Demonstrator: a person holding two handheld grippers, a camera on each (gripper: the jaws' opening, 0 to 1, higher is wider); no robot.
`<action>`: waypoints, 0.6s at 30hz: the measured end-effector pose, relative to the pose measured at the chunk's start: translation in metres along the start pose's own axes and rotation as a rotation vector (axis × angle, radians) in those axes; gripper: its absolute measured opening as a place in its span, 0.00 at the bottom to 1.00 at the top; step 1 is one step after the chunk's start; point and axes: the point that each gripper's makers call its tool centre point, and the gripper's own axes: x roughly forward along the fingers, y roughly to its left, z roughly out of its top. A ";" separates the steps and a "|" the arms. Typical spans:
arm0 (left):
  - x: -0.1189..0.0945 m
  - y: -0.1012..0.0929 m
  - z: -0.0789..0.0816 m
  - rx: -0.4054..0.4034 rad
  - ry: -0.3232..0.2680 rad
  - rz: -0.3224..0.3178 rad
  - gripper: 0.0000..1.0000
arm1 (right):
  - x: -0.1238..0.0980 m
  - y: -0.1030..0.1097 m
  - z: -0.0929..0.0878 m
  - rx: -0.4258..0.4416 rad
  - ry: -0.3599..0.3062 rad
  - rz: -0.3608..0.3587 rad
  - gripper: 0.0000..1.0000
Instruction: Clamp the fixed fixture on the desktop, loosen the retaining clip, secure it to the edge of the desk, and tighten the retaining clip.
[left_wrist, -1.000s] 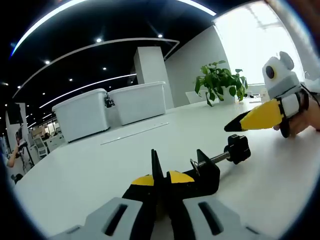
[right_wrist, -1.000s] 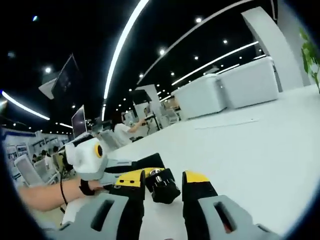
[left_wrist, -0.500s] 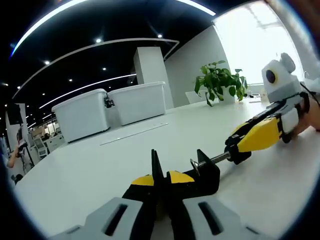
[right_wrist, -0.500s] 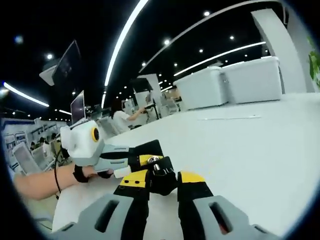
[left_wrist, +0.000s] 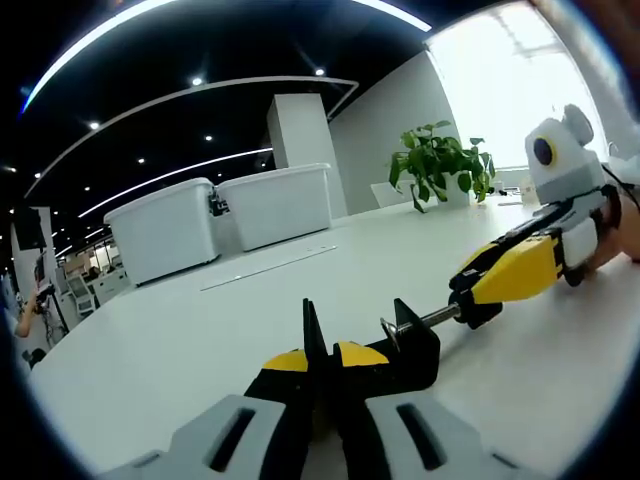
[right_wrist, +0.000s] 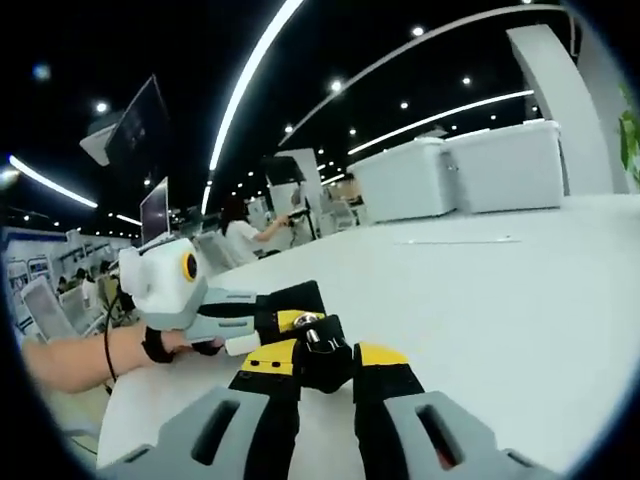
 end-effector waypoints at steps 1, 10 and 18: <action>0.000 0.000 0.000 0.000 0.000 0.000 0.08 | 0.000 0.001 0.000 -0.017 0.000 -0.003 0.19; -0.001 0.001 0.000 0.000 0.000 0.004 0.08 | 0.003 0.006 0.003 -0.351 0.000 -0.045 0.20; -0.001 0.001 0.000 -0.002 0.001 0.006 0.08 | 0.004 0.007 0.004 -0.511 0.005 -0.065 0.20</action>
